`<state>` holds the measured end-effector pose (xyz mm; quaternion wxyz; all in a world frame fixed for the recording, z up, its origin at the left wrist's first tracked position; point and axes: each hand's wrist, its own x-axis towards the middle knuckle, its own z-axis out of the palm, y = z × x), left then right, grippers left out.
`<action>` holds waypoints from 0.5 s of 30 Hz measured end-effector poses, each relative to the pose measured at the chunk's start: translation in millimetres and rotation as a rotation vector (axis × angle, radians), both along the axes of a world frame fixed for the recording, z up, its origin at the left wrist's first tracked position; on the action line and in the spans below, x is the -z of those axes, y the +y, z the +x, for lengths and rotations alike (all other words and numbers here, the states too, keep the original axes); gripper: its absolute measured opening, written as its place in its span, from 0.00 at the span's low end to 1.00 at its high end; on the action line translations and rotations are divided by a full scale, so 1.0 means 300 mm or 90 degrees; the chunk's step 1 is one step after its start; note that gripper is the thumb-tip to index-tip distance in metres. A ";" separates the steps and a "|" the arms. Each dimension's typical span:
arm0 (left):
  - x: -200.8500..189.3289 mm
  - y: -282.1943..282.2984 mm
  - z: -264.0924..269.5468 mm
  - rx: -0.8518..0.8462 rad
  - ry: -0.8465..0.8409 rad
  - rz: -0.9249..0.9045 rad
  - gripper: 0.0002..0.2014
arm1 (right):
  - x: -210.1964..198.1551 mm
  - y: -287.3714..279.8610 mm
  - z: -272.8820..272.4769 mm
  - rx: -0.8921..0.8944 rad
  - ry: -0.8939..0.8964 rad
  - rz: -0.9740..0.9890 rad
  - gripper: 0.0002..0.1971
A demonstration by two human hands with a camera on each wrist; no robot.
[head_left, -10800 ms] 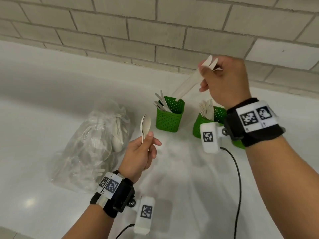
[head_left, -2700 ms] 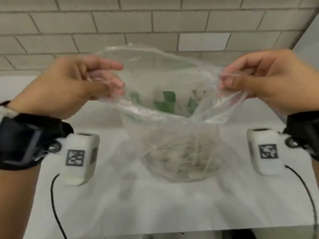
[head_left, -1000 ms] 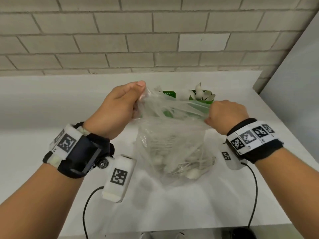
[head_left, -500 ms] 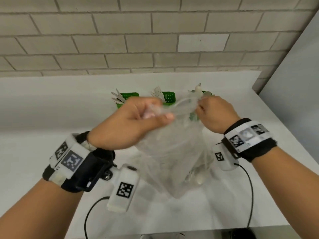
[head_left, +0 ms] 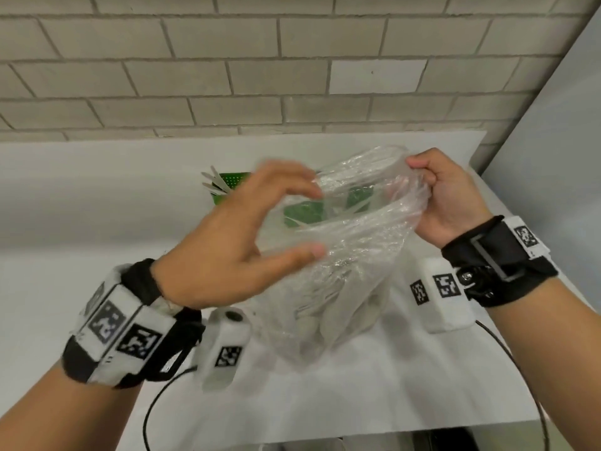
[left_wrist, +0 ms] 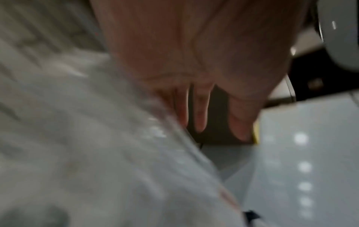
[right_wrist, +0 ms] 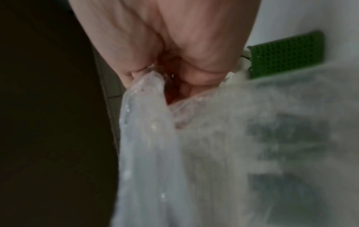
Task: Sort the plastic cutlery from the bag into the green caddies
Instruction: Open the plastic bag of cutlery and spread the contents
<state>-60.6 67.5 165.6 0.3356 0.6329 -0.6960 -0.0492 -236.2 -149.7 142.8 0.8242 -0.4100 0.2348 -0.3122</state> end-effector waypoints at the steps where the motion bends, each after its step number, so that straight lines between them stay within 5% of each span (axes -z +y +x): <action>1: 0.001 -0.005 -0.010 0.035 -0.014 0.101 0.31 | -0.005 0.001 -0.002 0.021 0.054 -0.093 0.13; 4: 0.028 -0.029 0.018 0.015 -0.228 0.142 0.05 | -0.063 0.042 -0.036 0.182 0.272 -0.630 0.10; 6: 0.021 -0.035 0.044 -0.010 -0.214 0.065 0.12 | -0.122 0.090 -0.068 0.215 0.267 -0.972 0.18; 7: 0.008 -0.043 0.051 -0.010 -0.185 0.033 0.15 | -0.143 0.107 -0.074 0.129 0.265 -1.062 0.26; 9: -0.021 -0.058 0.052 -0.036 -0.184 -0.074 0.21 | -0.138 0.109 -0.067 -0.059 0.350 -1.139 0.33; 10: -0.022 -0.065 0.051 -0.062 -0.184 -0.145 0.24 | -0.122 0.101 -0.057 -0.073 0.392 -1.160 0.27; 12: -0.023 -0.067 0.036 -0.119 -0.153 -0.259 0.26 | -0.080 0.074 -0.044 0.104 0.383 -1.157 0.09; 15: 0.011 -0.061 0.006 -0.179 -0.050 -0.328 0.22 | -0.037 0.069 -0.025 0.369 0.309 -0.995 0.17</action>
